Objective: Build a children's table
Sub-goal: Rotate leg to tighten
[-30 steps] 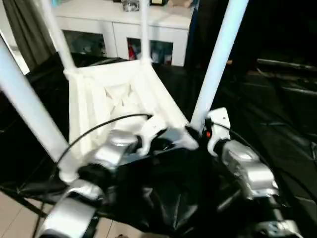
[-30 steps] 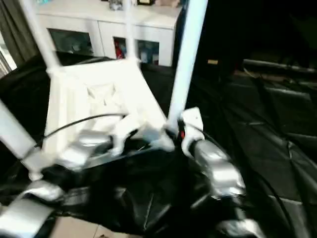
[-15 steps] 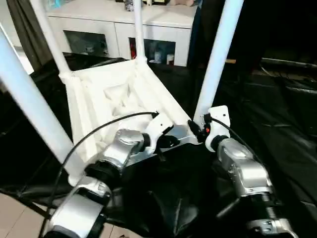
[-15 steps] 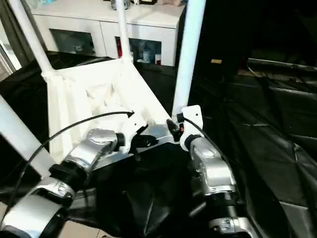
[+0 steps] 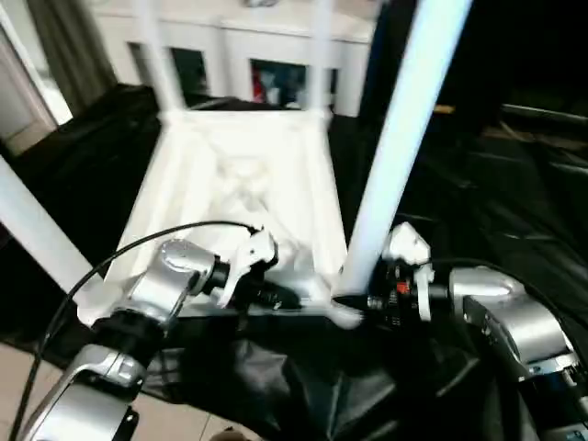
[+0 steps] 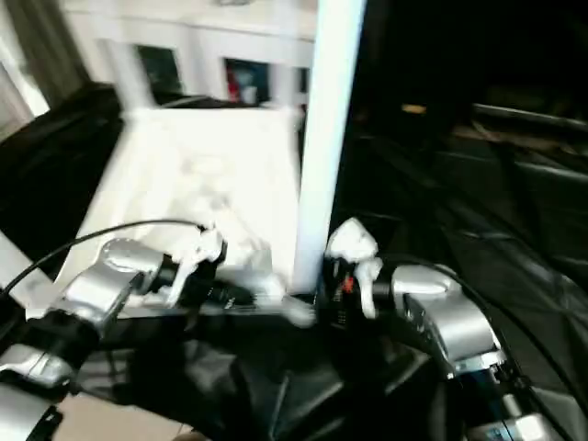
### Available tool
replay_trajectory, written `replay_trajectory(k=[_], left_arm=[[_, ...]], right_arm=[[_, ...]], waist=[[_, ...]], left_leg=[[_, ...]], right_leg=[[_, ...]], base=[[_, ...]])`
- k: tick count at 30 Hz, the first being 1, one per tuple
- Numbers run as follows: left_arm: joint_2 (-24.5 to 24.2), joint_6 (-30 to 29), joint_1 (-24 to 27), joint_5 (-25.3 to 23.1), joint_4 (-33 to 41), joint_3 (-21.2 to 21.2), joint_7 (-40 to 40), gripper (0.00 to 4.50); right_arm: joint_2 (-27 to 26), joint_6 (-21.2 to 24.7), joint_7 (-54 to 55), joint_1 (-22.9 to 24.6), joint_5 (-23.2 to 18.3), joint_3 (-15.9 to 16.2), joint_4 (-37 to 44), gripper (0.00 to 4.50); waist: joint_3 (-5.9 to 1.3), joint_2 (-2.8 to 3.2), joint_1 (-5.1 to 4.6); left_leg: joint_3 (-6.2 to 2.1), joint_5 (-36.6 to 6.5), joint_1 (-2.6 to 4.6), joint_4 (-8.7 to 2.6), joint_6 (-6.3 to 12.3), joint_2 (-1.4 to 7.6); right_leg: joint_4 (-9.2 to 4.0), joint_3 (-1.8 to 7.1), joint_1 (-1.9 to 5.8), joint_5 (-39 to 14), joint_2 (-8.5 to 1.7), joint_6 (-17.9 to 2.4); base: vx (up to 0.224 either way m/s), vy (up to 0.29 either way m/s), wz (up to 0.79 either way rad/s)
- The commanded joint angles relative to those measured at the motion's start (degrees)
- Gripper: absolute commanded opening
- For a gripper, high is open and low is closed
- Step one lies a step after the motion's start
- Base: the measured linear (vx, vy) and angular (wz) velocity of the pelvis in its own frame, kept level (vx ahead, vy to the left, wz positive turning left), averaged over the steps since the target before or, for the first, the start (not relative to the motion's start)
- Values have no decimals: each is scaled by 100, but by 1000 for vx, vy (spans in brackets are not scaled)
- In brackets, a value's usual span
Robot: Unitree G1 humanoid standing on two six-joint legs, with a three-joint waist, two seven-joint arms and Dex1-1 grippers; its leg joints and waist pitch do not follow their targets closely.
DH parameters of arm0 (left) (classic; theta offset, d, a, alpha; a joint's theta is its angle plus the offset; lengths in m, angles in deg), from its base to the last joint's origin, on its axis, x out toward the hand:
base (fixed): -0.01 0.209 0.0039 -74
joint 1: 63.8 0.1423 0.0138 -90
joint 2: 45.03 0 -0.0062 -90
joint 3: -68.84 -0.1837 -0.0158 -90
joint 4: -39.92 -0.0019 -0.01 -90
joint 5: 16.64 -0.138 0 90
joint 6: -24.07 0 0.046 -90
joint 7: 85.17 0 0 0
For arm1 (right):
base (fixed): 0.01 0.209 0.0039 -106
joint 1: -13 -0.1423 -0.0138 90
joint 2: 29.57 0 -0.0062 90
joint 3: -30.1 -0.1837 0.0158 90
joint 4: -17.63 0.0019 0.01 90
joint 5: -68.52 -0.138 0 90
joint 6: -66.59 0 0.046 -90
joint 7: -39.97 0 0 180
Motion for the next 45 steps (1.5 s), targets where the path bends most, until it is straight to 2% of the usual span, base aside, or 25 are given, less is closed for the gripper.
replay_trajectory(k=[1,2,3,6,9,13,17,20,21,23,24,26,27,28,29,30,31,33,35,36,37,38,41,43,45], left_arm=[[4,-161,133,175,276,-187,-309,0],[1,-163,136,175,279,-188,-311,0],[-33,-180,170,179,325,-188,-320,0],[-40,-207,200,186,383,-152,-299,0],[7,-237,184,195,406,-103,-223,0],[70,-229,150,174,398,-81,-107,0],[183,-153,98,129,298,14,217,0],[321,-74,48,60,138,117,606,0],[457,-20,-16,-55,-38,182,1049,0],[704,26,-159,-279,-362,258,1870,0],[766,33,-199,-324,-440,278,2073,0],[972,6,-311,-388,-617,325,2550,0],[1203,-43,-424,-444,-771,363,3002,0],[1224,-47,-434,-449,-786,366,3043,0],[1373,-75,-479,-478,-833,359,3233,0],[1584,-104,-519,-503,-875,347,3429,0],[1789,-141,-551,-524,-905,325,3581,0],[1884,-144,-573,-550,-940,315,3643,0],[1966,-117,-601,-583,-998,312,3715,0],[2035,-62,-639,-616,-1066,283,3754,0],[2045,-47,-649,-618,-1083,275,3766,0],[2043,-22,-672,-614,-1117,264,3768,0],[1898,52,-654,-596,-1078,247,3544,0],[1802,42,-625,-601,-1043,253,3421,0],[1572,130,-551,-595,-988,238,3079,0]], right_arm=[[93,41,-221,9,-1,263,154,281],[96,45,-225,9,-3,267,157,281],[135,103,-299,19,-54,339,209,281],[167,124,-383,36,-70,396,242,257],[155,147,-426,13,-78,419,228,238],[119,166,-412,-7,-110,389,195,220],[-31,124,-176,21,-87,364,124,213],[-224,120,215,62,-8,293,35,209],[-477,102,793,55,150,168,-179,207],[-971,75,1981,-19,456,-126,-652,204],[-1083,120,2221,-42,480,-213,-742,200],[-1394,197,2875,-124,520,-450,-969,197],[-1747,274,3640,-234,564,-730,-1225,197],[-1781,282,3712,-244,569,-756,-1248,197],[-1974,290,4049,-311,572,-872,-1385,197],[-2145,214,4328,-398,665,-859,-1540,197],[-2288,139,4509,-486,752,-799,-1679,197],[-2404,132,4577,-532,755,-827,-1748,197],[-2526,99,4595,-567,765,-848,-1781,197],[-2607,-17,4434,-604,809,-717,-1755,197],[-2617,-56,4386,-616,816,-669,-1749,197],[-2644,-99,4386,-636,790,-688,-1765,252],[-2627,-138,4110,-676,608,-731,-1740,268],[-2531,-132,3870,-686,580,-646,-1697,287],[-2139,-118,3089,-609,591,-306,-1395,300]], waist=[[-314,-75,-8],[-307,-68,-10],[-295,-114,-27],[-279,-111,-27],[-292,-116,-23],[-311,-128,-22],[-294,-144,-27],[-276,-149,-40],[-271,-125,-50],[-243,-127,-90],[-230,-154,-132],[-245,-144,-173],[-238,-136,-210],[-239,-139,-236],[-247,-144,-238],[-255,-111,-252],[-249,-112,-266],[-259,-127,-283],[-266,-90,-278],[-265,-116,-275],[-268,-116,-267],[-270,-114,-267],[-266,-140,-252],[-275,-126,-229],[-285,-86,-217]], left_leg=[[-12,-1072,55,-353,320,238],[-14,-1158,59,-362,275,242],[-11,-1318,67,-376,207,236],[-29,-1488,74,-398,89,234],[-26,-1383,75,-384,91,224],[-20,-1122,53,-348,174,208],[-19,-1179,48,-352,181,203],[-29,-1406,55,-369,84,189],[-31,-1477,67,-375,32,193],[-47,-1685,64,-399,-113,169],[-82,-1869,66,-409,-218,134],[-118,-1966,73,-423,-238,137],[-111,-2020,108,-421,-225,135],[-107,-2110,149,-414,-238,123],[-117,-2118,145,-420,-244,124],[-130,-2113,122,-440,-249,136],[-127,-2160,122,-450,-251,143],[-112,-2195,141,-442,-211,131],[-107,-2111,120,-449,-162,138],[-96,-2087,120,-450,-139,138],[-83,-2067,131,-443,-118,139],[-81,-2006,118,-444,-94,139],[-72,-1972,115,-443,-36,133],[-74,-1857,100,-448,2,139],[-81,-1761,87,-447,15,141]], right_leg=[[-275,227,296,-758,-324,-1409],[-290,231,288,-906,-328,-1376],[-326,238,284,-1188,-331,-1300],[-368,258,271,-1651,-347,-1114],[-353,261,263,-1497,-332,-1096],[-299,250,282,-1049,-315,-1200],[-326,249,279,-1289,-320,-1157],[-387,249,266,-1832,-331,-990],[-409,252,241,-1997,-328,-932],[-461,228,220,-2464,-332,-794],[-510,192,246,-3009,-350,-584],[-563,175,255,-3365,-369,-353],[-598,183,201,-3361,-353,-340],[-614,178,165,-3374,-342,-365],[-613,170,185,-3350,-342,-361],[-591,169,208,-3171,-335,-397],[-594,171,201,-3029,-320,-417],[-585,187,197,-2832,-304,-484],[-558,209,210,-2550,-308,-570],[-548,213,215,-2389,-297,-620],[-537,224,212,-2285,-300,-667],[-519,228,232,-2186,-302,-712],[-532,226,239,-2307,-309,-692],[-532,233,256,-2337,-322,-664],[-516,230,283,-2216,-317,-660]], base=[[0,0,0],[0,0,0],[0,0,0],[0,0,0],[0,0,0],[0,0,0],[0,0,0],[0,0,0],[0,0,0],[0,0,0],[0,0,0],[0,0,0],[0,0,0],[0,0,0],[0,0,0],[0,0,0],[0,0,0],[0,0,0],[0,0,0],[0,0,0],[0,0,0],[0,0,0],[0,0,0],[0,0,0],[0,0,0]])
